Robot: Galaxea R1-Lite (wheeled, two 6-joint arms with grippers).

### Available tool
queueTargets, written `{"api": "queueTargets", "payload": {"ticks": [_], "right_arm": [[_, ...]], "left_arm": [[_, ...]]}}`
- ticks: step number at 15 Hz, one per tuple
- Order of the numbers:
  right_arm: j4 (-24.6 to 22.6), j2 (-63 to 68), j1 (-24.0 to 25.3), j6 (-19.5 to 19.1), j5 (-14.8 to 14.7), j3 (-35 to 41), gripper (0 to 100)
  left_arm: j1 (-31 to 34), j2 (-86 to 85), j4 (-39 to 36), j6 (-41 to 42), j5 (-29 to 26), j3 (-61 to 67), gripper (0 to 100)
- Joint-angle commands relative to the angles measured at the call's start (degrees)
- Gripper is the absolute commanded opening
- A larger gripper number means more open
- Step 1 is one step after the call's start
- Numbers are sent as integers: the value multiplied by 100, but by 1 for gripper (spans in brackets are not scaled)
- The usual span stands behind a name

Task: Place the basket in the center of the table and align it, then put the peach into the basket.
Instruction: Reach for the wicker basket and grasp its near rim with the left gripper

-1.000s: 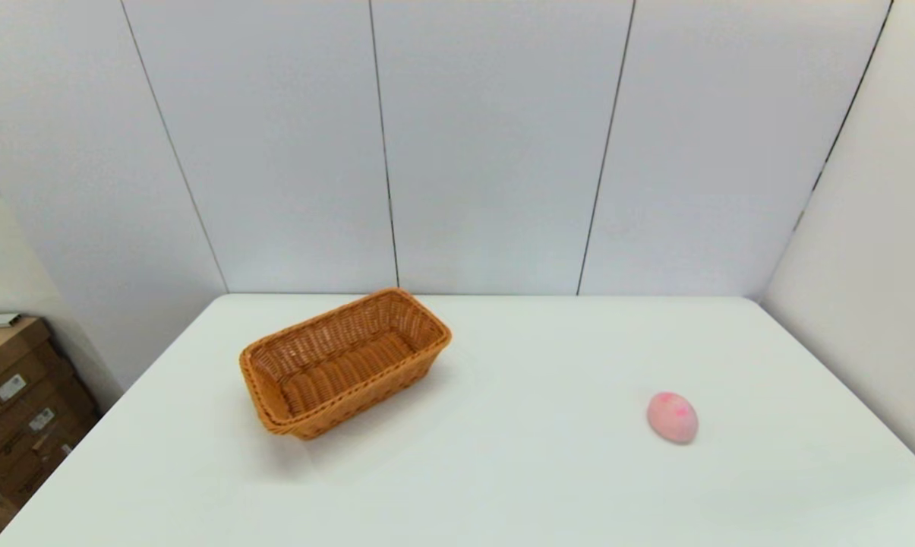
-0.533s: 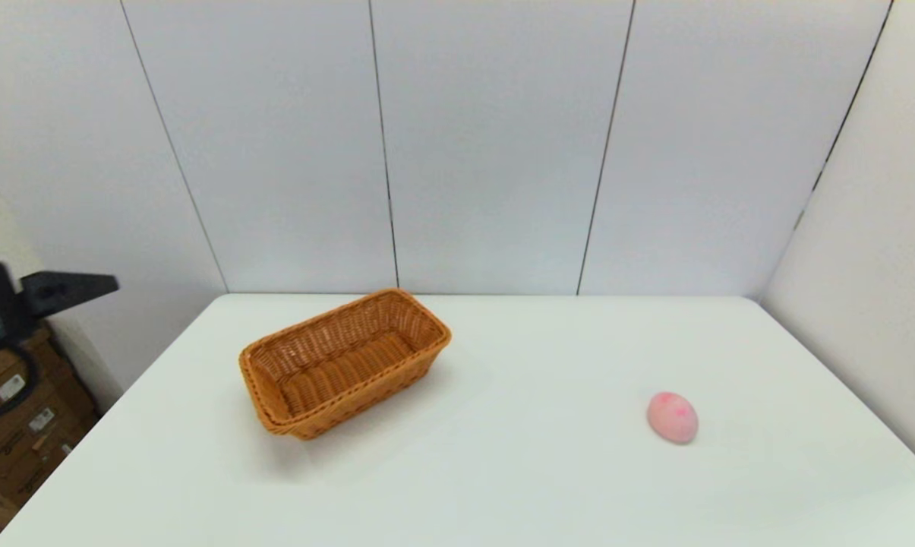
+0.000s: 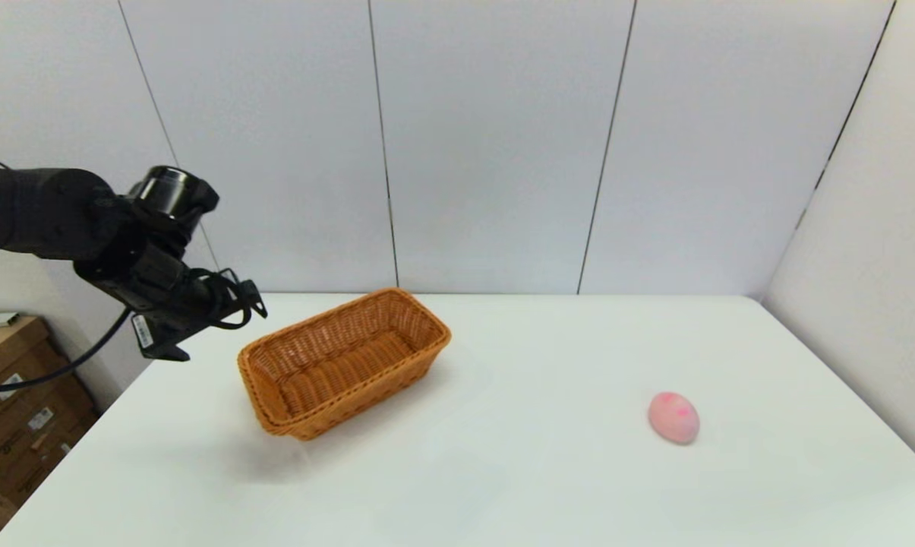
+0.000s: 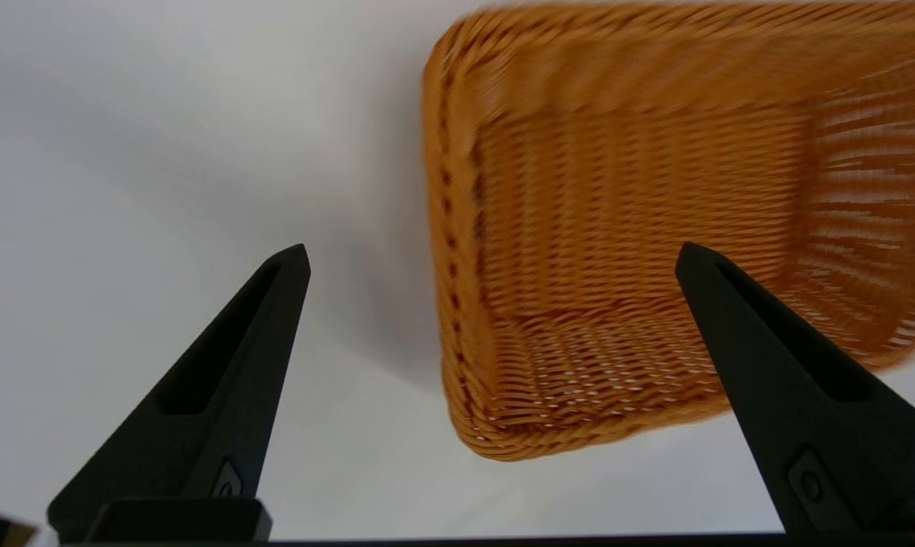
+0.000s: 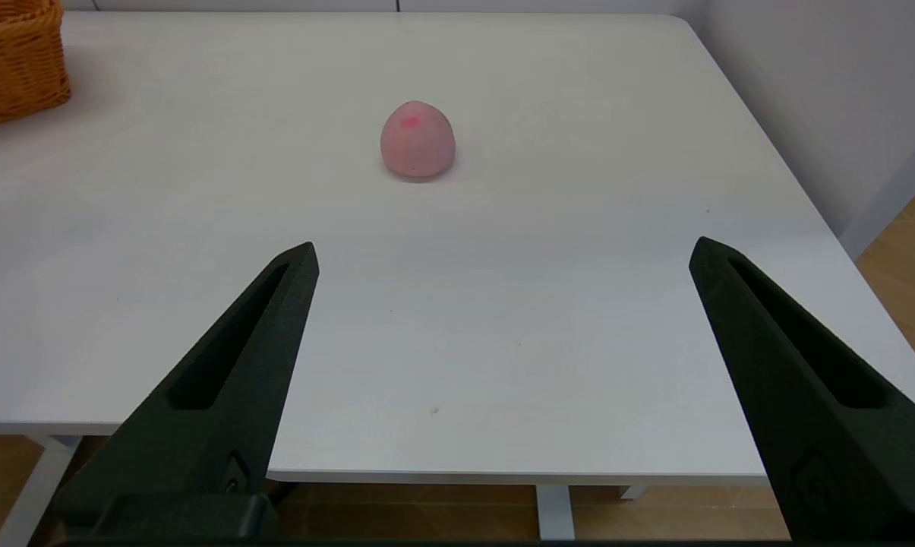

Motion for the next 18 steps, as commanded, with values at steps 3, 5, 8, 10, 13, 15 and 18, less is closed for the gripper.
{"api": "queueTargets", "payload": {"ticks": [3, 5, 8, 10, 13, 15, 18], "right_arm": [[9, -1, 8, -1, -1, 1, 100], [9, -1, 8, -1, -1, 1, 100], [0, -1, 0, -1, -1, 1, 100], [0, -1, 0, -1, -1, 1, 100], [0, -1, 0, -1, -1, 1, 100], [0, -1, 0, -1, -1, 1, 100], [0, -1, 0, -10, -1, 1, 100]], "left_arm": [[-21, 1108, 450, -148, -360, -166, 100], [-21, 1310, 450, -175, -465, -175, 100], [-21, 1530, 459, -184, -518, -157, 100], [-13, 1591, 459, -184, -641, -122, 100], [-13, 1723, 459, -175, -808, -113, 0], [-21, 1785, 459, -175, -835, -122, 0], [-13, 1820, 450, -184, -887, -131, 0]]}}
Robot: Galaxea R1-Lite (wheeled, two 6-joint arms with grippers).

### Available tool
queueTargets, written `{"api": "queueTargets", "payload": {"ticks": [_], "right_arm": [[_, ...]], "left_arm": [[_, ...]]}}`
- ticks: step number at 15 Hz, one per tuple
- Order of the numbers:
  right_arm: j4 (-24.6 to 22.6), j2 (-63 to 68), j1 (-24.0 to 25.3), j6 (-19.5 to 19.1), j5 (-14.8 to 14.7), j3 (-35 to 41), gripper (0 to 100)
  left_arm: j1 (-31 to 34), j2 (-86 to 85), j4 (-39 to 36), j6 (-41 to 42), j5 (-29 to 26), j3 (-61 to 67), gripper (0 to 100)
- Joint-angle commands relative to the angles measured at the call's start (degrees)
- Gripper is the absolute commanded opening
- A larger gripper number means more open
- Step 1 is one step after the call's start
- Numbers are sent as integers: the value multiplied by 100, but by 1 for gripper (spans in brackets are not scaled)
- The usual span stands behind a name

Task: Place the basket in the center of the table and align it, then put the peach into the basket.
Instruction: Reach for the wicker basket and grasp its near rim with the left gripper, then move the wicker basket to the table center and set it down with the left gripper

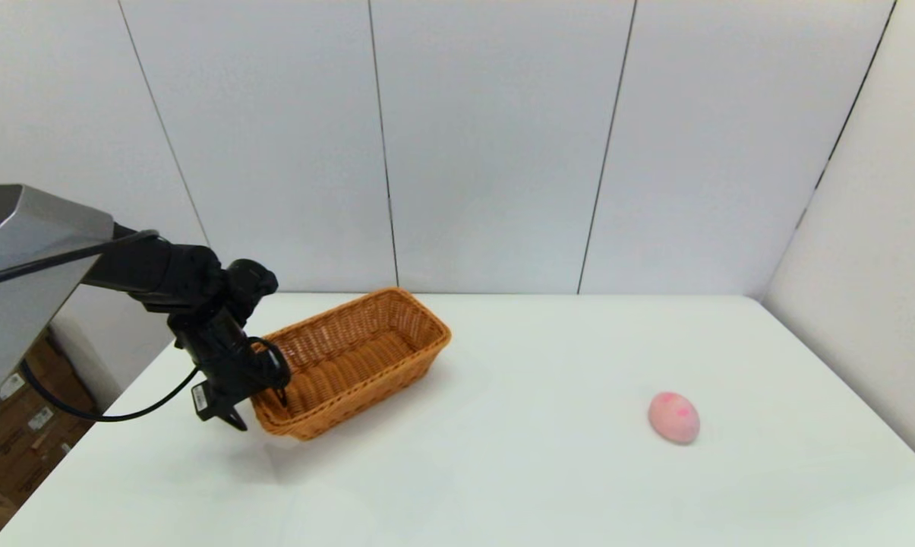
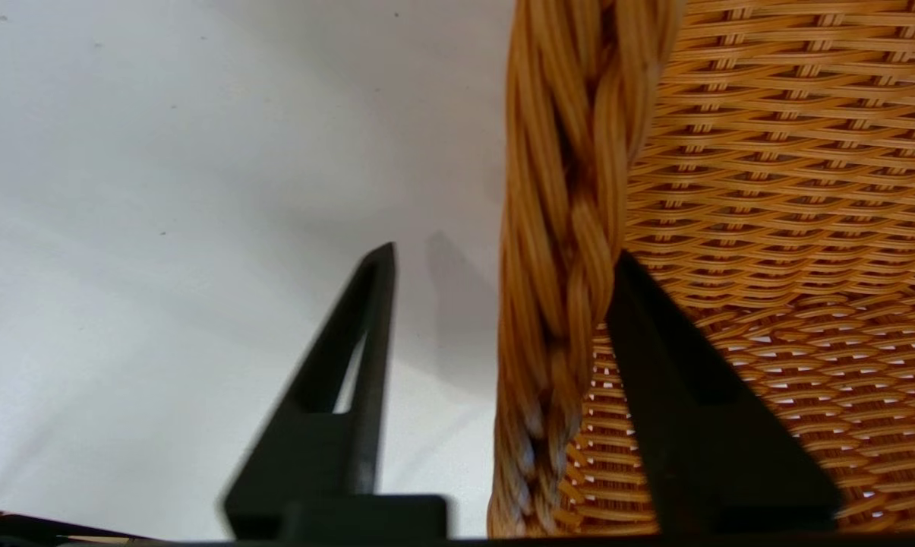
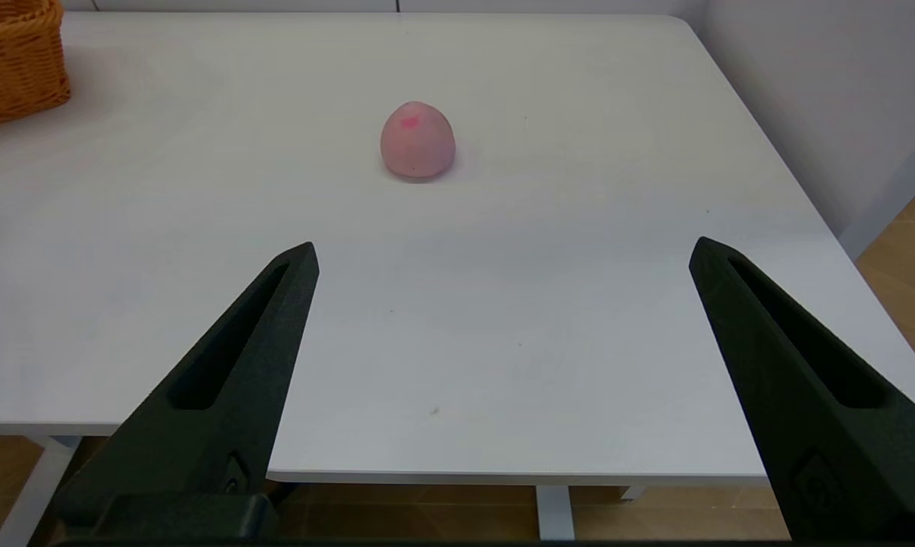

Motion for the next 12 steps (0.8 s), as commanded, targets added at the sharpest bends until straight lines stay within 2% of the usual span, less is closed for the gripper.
{"api": "queueTargets", "payload": {"ticks": [1, 3, 6, 9, 12], "right_arm": [[5, -1, 6, -10, -1, 1, 100], [5, -1, 6, -1, -1, 1, 100], [5, -1, -3, -1, -1, 1, 100], [5, -1, 6, -1, -9, 1, 100], [5, -1, -3, -1, -1, 1, 100]], "left_arm": [[5, 91, 22, -35, -113, -17, 0], [13, -49, -13, -53, -298, -17, 0], [22, -357, -13, -53, -869, -17, 0], [84, -823, 5, 26, -1765, 10, 0], [-189, -1245, 84, 650, -1880, 107, 0]]}}
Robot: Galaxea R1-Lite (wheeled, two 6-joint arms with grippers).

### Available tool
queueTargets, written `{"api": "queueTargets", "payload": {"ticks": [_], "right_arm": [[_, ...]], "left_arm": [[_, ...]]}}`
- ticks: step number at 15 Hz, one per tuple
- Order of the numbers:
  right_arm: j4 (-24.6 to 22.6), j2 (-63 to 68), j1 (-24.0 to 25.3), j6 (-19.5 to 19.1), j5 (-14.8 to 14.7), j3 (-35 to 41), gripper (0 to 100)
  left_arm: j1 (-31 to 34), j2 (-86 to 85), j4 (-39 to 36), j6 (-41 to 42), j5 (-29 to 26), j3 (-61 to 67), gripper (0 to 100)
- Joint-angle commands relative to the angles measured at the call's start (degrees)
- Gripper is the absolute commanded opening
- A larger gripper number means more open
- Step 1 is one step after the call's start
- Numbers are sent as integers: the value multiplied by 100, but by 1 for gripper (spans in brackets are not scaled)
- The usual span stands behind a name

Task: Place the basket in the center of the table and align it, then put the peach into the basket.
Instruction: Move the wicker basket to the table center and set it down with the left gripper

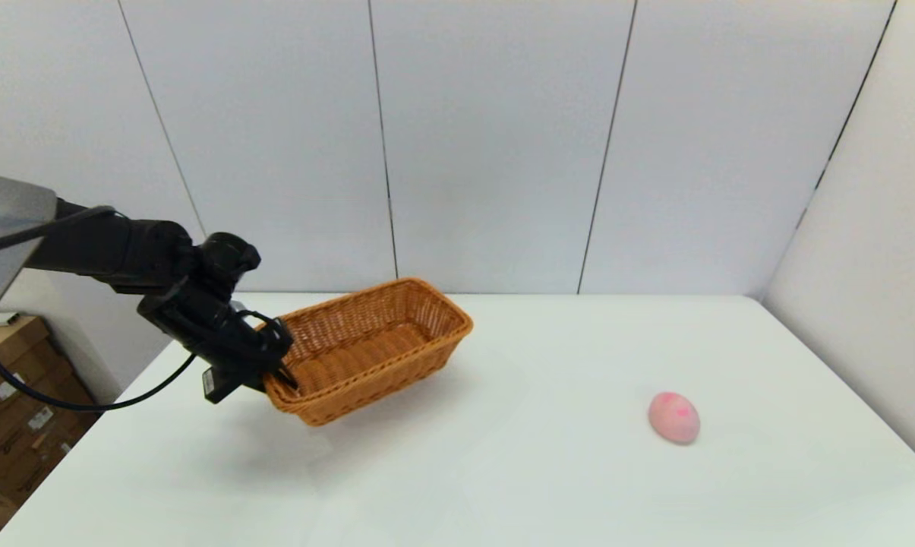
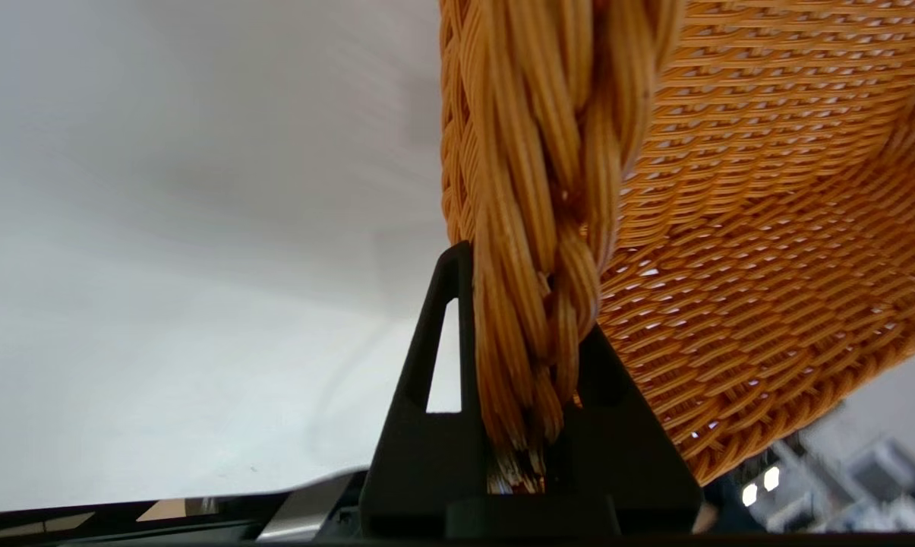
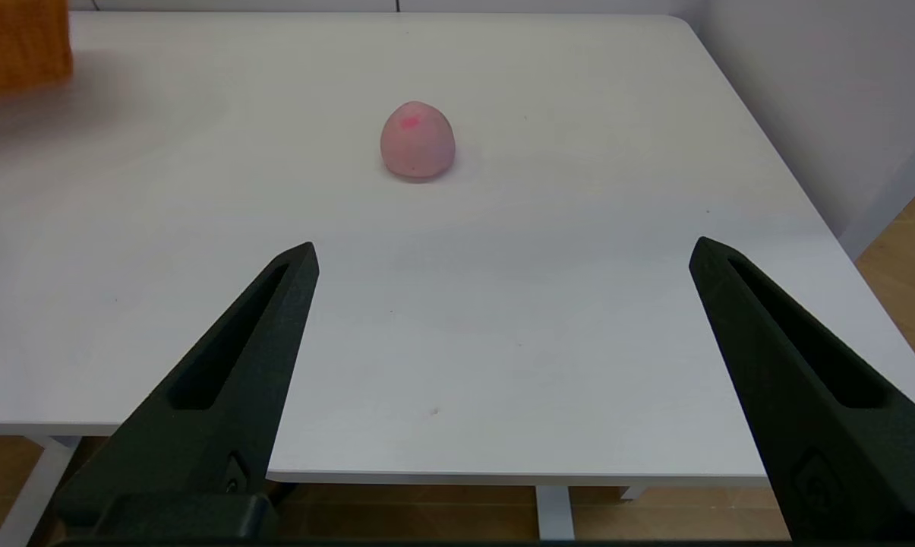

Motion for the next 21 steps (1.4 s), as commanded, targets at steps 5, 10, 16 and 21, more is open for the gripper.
{"api": "queueTargets", "payload": {"ticks": [5, 10, 16, 21], "right_arm": [[10, -1, 8, -7, -1, 0, 100], [10, -1, 8, -7, -1, 0, 100], [10, -1, 8, 2, -1, 0, 100], [19, -1, 8, 2, -1, 0, 100]], "left_arm": [[-1615, -416, 105, 1004, -74, 45, 0], [-2247, 393, 131, 1031, -22, -429, 0], [-2493, 841, 219, 1215, 22, -614, 100], [-2379, 252, 254, 1417, 418, -755, 100]]}}
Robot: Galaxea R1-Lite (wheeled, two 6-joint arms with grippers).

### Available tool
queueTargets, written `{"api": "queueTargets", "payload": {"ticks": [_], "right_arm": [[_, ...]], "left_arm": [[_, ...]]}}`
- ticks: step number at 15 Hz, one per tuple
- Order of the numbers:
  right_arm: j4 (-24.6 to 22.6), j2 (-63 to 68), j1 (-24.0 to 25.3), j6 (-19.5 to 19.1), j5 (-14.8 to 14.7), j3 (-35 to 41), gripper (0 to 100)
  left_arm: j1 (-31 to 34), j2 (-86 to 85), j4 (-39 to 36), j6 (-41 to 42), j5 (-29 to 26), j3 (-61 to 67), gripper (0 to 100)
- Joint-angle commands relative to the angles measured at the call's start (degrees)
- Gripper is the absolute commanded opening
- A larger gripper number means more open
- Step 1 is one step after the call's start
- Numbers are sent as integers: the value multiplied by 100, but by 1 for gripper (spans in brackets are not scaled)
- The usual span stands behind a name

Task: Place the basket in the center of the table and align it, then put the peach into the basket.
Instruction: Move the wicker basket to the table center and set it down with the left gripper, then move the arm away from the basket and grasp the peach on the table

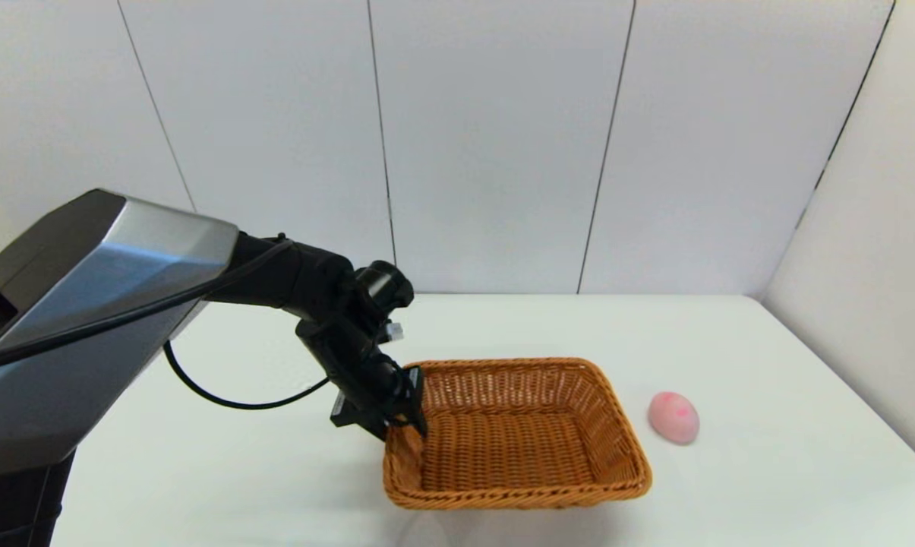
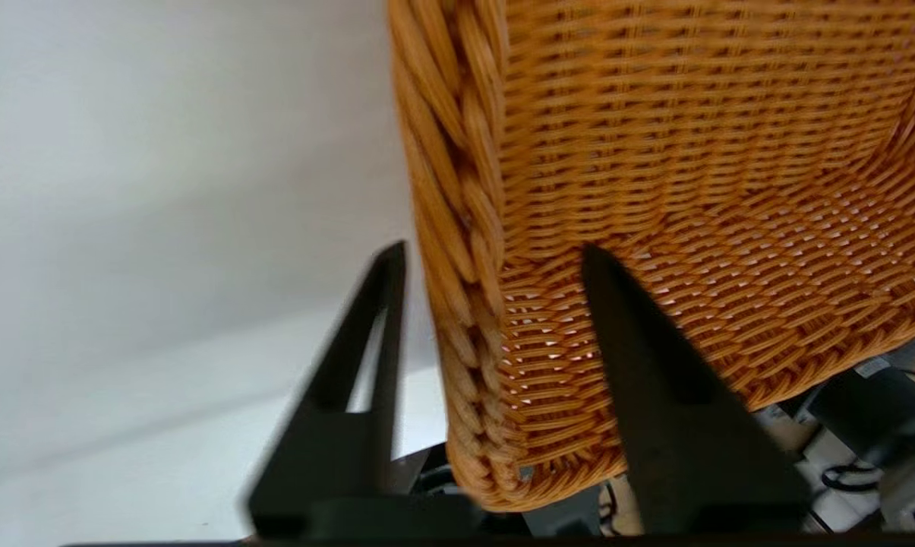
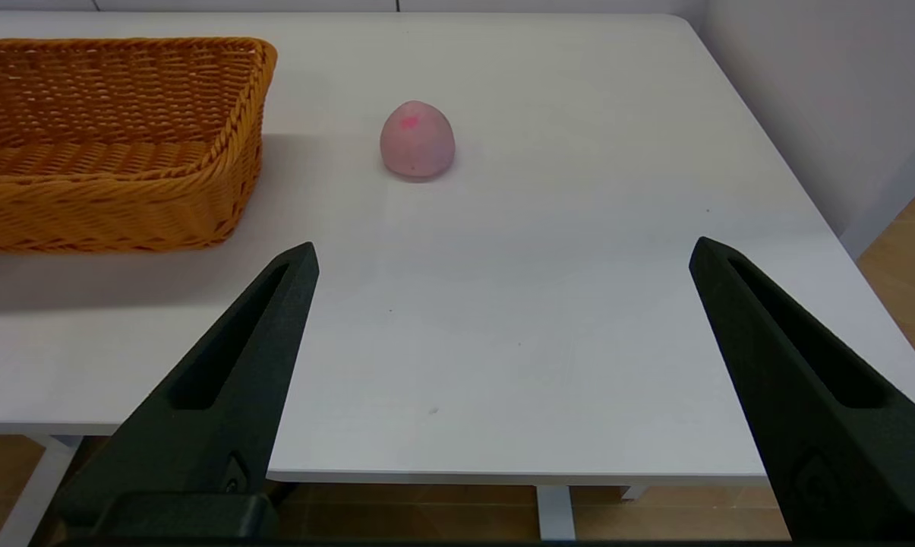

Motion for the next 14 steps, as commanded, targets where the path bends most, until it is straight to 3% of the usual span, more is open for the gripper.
{"api": "queueTargets", "payload": {"ticks": [1, 5, 7, 14], "right_arm": [[16, -1, 6, 1, -2, 0, 100], [8, -1, 6, 1, -2, 0, 100], [8, -1, 6, 1, -2, 0, 100], [8, -1, -3, 10, -2, 0, 100]], "left_arm": [[344, -931, 136, 284, 340, -74, 100], [1838, -2829, 812, 1181, 375, 225, 100], [2506, -4227, 1032, 1445, 445, 1060, 100], [2743, -8261, 355, 1427, 1509, 4145, 100]]}}
